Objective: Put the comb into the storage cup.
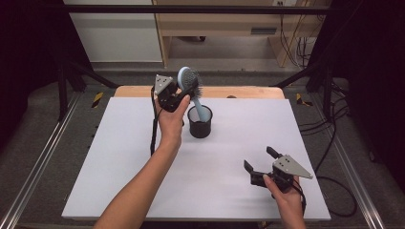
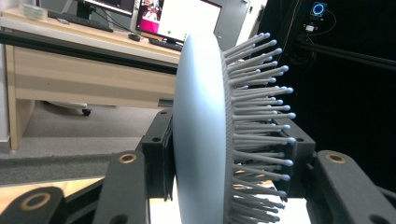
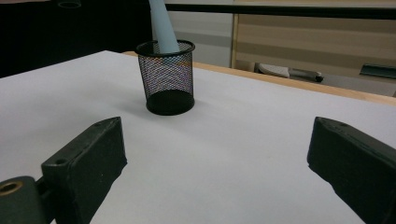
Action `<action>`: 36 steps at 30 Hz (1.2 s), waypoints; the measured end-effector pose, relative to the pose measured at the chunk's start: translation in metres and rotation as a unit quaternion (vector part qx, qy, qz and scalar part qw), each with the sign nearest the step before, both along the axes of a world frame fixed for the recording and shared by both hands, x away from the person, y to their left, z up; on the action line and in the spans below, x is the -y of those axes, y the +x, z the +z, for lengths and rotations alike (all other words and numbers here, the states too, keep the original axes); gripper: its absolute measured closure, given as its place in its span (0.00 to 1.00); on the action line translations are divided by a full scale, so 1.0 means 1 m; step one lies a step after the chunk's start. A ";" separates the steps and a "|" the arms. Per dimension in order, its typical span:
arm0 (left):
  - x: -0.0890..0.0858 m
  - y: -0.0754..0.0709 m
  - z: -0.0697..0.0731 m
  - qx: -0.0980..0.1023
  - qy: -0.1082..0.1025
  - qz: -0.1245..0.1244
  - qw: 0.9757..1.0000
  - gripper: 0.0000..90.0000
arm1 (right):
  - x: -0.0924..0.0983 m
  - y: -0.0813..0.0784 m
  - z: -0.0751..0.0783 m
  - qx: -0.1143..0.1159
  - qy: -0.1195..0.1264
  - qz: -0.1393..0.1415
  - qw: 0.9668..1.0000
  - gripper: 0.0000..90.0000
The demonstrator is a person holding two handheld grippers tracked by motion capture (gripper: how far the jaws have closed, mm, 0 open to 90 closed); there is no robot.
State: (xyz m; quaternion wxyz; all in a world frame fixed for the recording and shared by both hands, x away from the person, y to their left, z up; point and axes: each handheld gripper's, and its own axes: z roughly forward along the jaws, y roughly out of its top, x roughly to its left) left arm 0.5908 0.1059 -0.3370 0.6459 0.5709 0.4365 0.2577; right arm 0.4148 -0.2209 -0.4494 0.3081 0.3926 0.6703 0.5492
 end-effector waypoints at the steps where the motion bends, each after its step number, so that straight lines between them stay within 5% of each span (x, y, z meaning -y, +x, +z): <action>1: 0.000 0.000 -0.001 0.000 0.004 0.000 1.000 0.55 | 0.000 0.000 0.000 -0.001 0.000 0.000 1.000 0.05; 36: 0.005 0.008 -0.018 -0.017 0.011 -0.007 1.000 0.55 | -0.001 0.000 -0.001 -0.006 -0.002 0.001 1.000 0.04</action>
